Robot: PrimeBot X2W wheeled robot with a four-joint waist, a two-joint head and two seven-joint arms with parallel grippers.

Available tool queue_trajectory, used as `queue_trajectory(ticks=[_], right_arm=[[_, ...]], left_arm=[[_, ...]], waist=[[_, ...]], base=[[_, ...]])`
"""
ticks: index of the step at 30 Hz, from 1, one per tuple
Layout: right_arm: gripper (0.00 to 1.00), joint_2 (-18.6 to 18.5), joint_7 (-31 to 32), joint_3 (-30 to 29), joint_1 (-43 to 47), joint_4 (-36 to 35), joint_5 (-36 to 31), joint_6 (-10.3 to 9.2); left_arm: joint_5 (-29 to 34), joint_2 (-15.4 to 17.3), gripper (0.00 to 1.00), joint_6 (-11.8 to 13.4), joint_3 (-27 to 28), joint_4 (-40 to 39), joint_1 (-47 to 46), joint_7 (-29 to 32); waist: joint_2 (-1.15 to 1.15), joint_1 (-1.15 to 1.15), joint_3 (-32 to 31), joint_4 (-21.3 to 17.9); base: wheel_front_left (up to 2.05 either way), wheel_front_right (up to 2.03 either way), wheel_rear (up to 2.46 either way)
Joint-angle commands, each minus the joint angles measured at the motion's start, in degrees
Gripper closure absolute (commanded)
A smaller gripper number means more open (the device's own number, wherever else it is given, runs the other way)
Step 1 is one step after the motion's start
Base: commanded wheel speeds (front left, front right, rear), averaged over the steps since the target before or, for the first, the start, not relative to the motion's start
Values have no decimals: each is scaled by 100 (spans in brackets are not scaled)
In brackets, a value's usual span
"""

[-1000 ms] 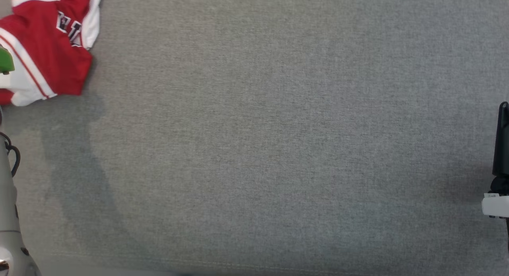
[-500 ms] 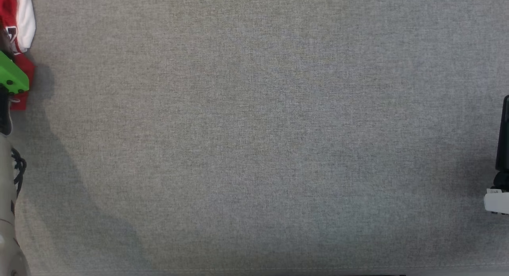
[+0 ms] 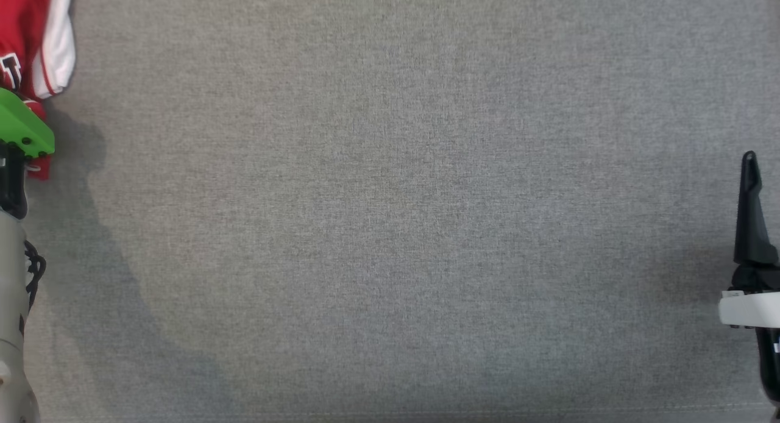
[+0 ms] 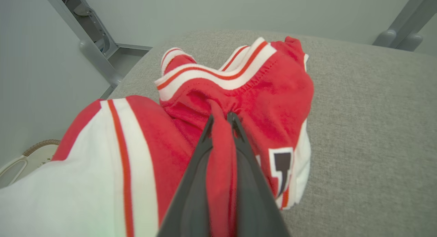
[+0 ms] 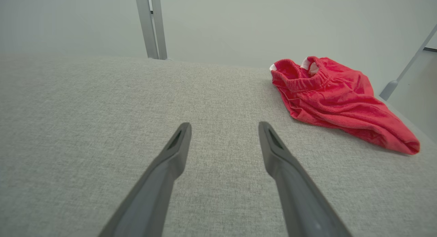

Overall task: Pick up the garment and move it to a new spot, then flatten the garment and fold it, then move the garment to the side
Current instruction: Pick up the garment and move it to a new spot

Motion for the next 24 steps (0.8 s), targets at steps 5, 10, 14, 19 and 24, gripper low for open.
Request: queue_trajectory(ticks=[5, 10, 14, 19, 24], right_arm=[[0, 147, -27, 196, -112, 268, 46, -6], [0, 316, -54, 331, -71, 558, 85, -6], [0, 437, -57, 318, -3, 737, 80, -6], [0, 607, -61, 318, 10, 771, 55, -5], [0, 744, -61, 340, 12, 811, 76, -6]], left_arm=[[66, 126, 100, -7, -316, -253, -164, -414], [158, 281, 100, -4, -600, -666, -260, -624], [36, 164, 100, -4, -795, -1215, -349, -687], [-123, 78, 100, -2, -1167, -2142, -507, -598], [-147, -74, 100, -3, -1480, -3067, -618, -323]], waist=[[0, -1, -658, 18], [0, -1, -1137, -83], [0, -1, -1453, -218], [0, -1, -1689, -499], [0, -1, -1776, -876]], base=[[0, 0, 0], [0, 0, 0], [0, 0, 0], [0, 0, 0], [0, 0, 0]])
